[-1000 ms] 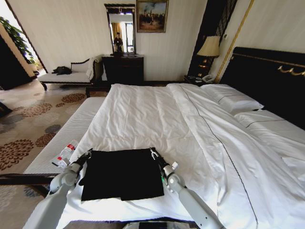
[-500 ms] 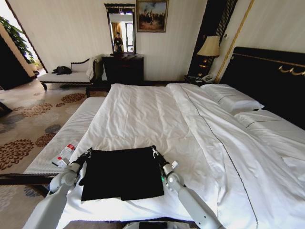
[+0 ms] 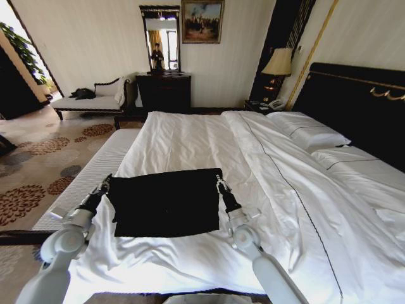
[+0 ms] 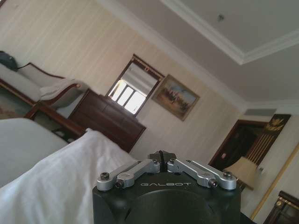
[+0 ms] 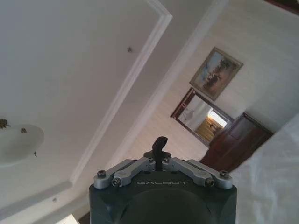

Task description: Fold the clothes on the bed.

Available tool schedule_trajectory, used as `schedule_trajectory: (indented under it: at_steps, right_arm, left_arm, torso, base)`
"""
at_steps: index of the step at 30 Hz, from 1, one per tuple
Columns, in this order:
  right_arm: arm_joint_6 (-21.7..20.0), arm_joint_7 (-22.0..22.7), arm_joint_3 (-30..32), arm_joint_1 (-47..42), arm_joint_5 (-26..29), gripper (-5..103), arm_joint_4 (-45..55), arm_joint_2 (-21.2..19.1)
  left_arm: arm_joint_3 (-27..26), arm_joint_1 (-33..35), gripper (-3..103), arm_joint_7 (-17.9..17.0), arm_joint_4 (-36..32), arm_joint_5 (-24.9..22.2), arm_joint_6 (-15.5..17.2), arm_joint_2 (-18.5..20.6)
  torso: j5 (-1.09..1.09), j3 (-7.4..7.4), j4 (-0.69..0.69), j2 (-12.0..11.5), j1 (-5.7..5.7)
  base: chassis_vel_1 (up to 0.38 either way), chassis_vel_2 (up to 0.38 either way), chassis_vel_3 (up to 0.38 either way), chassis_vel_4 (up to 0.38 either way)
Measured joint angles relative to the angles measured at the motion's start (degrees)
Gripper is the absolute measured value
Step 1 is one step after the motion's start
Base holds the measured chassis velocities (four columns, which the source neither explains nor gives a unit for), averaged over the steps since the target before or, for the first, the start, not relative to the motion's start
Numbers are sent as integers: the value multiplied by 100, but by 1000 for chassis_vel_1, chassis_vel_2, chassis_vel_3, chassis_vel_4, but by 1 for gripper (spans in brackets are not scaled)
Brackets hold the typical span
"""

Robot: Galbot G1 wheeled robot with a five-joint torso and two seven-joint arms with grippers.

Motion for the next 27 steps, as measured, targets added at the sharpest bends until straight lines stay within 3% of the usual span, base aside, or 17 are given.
schedule_trajectory:
  at_steps: [7, 8, 12, 15, 17, 19, 20, 23, 27]
  right_arm:
    - [-54, 322, 692, -842, -255, 1, 1349, -7]
    - [-109, 573, 887, -1111, -396, 1, 1738, -36]
    - [-253, 1260, 1080, -1389, -630, 1, 2327, -193]
    - [-691, 2330, 1136, -1395, -703, 1, 2737, -484]
    - [-772, 2501, 1115, -1368, -697, 1, 2728, -538]
    - [-1105, 3097, 843, -1074, -678, 1, 2204, -812]
    - [-1204, 3187, 712, -878, -683, 1, 1891, -903]
    - [-1344, 3247, 453, -473, -603, 1, 1315, -997]
    - [-1354, 3100, -403, 1027, -458, 1, -577, -870]
  left_arm:
    - [-168, 19, 1, 2, -574, -251, 34, 141]
    - [-207, 47, 1, 5, -774, -301, 54, 178]
    - [-430, 217, 1, -2, -1213, -435, 83, 199]
    - [-448, 340, 1, -112, -1498, -470, 164, 242]
    - [-392, 325, 1, -122, -1471, -447, 180, 261]
    - [-19, 109, 1, -164, -982, -240, 255, 372]
    - [146, -5, 1, -178, -730, -175, 293, 411]
    - [493, -282, 1, -222, -202, -41, 351, 469]
    - [1578, -1308, 1, -234, 1265, 614, 349, 469]
  torso:
    - [-1, 0, 1, 0, 0]
    - [-2, 0, -8, 0, 0]
    - [1, 0, -1, 1, -1]
    - [0, -1, 2, 1, -1]
    - [0, -1, 2, 1, -1]
    - [0, 0, 1, 1, -1]
    - [0, 1, 1, 0, -1]
    - [-1, 1, 1, 0, 1]
    - [0, 3, 1, -1, 2]
  base:
    - [0, 0, 0, 0]
    - [0, 0, 0, 0]
    - [0, 0, 0, 0]
    - [0, 0, 0, 0]
    - [0, 0, 0, 0]
    - [0, 0, 0, 0]
    - [0, 0, 0, 0]
    - [0, 0, 0, 0]
    - [0, 0, 0, 0]
